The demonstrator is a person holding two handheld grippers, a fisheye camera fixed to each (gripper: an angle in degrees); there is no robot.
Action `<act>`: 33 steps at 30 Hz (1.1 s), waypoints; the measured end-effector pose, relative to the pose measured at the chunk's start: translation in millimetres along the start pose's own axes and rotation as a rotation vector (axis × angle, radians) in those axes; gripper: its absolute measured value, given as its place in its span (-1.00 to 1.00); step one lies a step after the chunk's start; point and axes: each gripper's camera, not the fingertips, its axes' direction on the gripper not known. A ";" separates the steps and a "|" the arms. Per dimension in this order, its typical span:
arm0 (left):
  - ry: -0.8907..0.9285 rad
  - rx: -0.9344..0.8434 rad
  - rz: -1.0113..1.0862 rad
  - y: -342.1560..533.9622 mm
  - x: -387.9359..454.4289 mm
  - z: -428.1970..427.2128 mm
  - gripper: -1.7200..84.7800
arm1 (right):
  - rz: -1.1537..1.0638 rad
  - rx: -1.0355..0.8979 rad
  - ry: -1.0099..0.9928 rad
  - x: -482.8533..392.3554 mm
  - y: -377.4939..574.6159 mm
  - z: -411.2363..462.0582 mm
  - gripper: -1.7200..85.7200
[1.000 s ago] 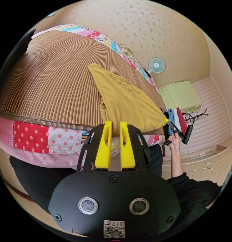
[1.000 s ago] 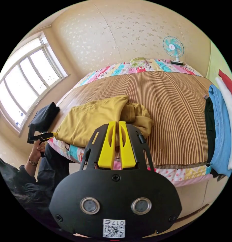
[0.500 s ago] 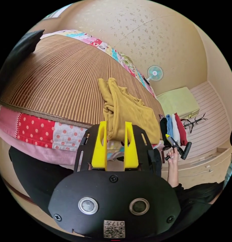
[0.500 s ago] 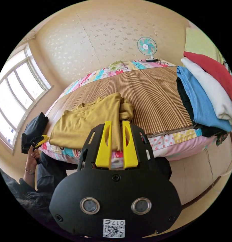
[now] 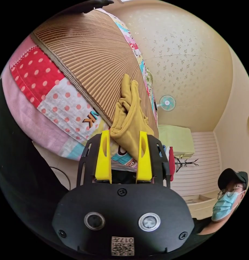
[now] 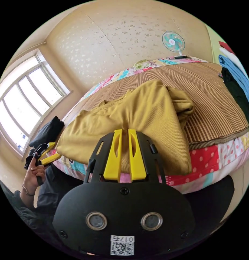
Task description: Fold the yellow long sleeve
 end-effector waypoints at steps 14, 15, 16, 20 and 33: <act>0.138 -0.116 0.706 61.7 234.1 129.1 -0.84 | 0.066 0.201 0.192 18.9 -8.8 -57.3 -0.94; 0.140 -0.190 0.779 85.5 249.5 157.3 -0.84 | 0.114 0.257 0.262 25.2 -6.3 -69.4 -0.94; 0.138 -0.228 0.808 97.5 255.5 170.8 -0.84 | 0.144 0.281 0.290 29.0 -4.9 -74.7 -0.93; 0.128 -0.447 0.900 158.5 266.8 235.0 -0.81 | 0.332 0.371 0.328 61.3 2.7 -102.5 -0.91; -0.043 -0.210 0.595 114.2 148.0 118.6 -0.78 | -0.136 0.055 0.071 -81.6 -74.8 -66.8 -0.54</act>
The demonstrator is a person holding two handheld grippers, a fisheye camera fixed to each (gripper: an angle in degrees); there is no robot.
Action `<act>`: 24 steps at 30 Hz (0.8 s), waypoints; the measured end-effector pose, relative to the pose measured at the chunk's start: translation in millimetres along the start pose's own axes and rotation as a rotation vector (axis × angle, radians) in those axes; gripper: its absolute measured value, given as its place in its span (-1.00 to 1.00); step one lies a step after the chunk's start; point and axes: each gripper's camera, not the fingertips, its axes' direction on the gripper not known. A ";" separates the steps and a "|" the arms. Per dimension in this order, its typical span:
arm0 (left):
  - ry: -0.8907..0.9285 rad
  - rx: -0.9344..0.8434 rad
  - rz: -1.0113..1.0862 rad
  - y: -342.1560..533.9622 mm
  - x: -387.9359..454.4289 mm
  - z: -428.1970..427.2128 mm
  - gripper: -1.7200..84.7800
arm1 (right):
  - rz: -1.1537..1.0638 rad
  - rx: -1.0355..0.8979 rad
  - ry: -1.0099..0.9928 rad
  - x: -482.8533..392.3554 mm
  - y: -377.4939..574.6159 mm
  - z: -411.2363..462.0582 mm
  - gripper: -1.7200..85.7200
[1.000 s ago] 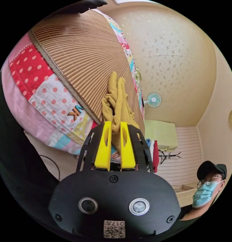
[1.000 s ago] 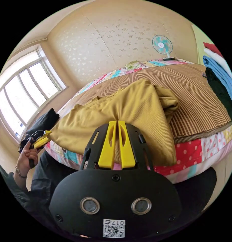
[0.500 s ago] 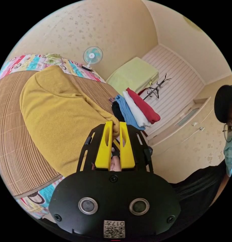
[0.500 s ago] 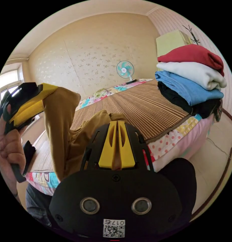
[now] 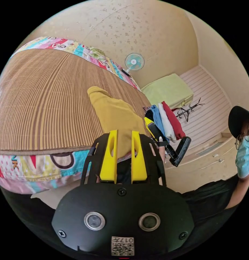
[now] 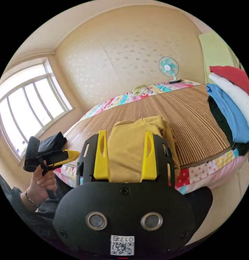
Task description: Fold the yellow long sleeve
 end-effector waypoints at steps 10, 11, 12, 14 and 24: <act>-0.010 0.035 -0.117 1.4 -24.2 -18.4 -0.81 | -0.210 -0.327 0.251 -14.1 -44.6 126.2 -0.64; -0.010 0.034 -0.111 1.7 -23.0 -17.8 -0.81 | -0.194 -0.329 0.311 6.8 -55.9 130.5 -0.65; -0.009 0.033 -0.112 2.2 -23.7 -17.4 -0.81 | -0.170 -0.325 0.373 31.5 -65.6 134.2 -0.65; 0.006 0.032 -0.134 2.1 -29.0 -17.7 -0.81 | -0.119 -0.317 0.440 77.2 -78.6 134.9 -0.65; -0.197 0.166 -0.114 -4.7 -66.1 -90.3 -0.77 | 0.178 -0.264 0.395 164.6 -89.7 52.0 -0.68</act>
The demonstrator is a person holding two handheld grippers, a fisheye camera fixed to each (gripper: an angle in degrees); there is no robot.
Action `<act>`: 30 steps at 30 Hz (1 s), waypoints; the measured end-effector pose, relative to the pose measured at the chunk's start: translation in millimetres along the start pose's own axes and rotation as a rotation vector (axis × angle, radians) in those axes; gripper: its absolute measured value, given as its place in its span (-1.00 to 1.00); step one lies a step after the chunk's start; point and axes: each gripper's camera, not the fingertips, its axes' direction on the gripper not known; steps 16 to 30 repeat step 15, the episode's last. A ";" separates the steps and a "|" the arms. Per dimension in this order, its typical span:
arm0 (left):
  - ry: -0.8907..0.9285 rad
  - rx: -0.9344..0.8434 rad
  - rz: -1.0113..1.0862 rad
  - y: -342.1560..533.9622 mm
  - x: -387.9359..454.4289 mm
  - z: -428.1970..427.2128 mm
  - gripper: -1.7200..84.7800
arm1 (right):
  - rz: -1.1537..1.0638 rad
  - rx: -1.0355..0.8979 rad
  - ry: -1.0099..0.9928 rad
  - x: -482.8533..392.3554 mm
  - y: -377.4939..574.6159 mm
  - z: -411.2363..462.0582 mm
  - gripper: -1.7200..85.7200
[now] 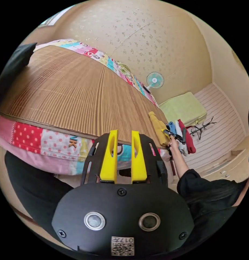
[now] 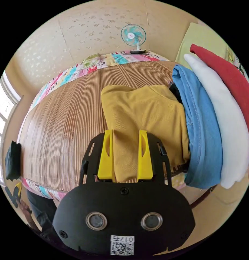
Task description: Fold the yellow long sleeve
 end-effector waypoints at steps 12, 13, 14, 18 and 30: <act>-0.749 0.395 -0.155 -161.9 -99.3 -227.9 -0.63 | -0.297 0.085 -0.083 -125.7 137.6 6.3 -0.85; -0.788 0.413 -0.205 -166.0 -111.1 -240.9 -0.63 | -0.300 0.090 -0.089 -123.2 138.3 6.5 -0.86; -0.854 0.441 -0.316 -169.5 -135.7 -265.0 -0.60 | -0.292 0.105 -0.107 -116.4 140.3 7.0 -0.86; -0.880 0.454 -0.407 -167.7 -158.8 -283.1 -0.58 | -0.273 0.125 -0.143 -107.8 142.9 7.6 -0.86; -0.880 0.454 -0.407 -167.7 -158.8 -283.1 -0.58 | -0.273 0.125 -0.143 -107.8 142.9 7.6 -0.86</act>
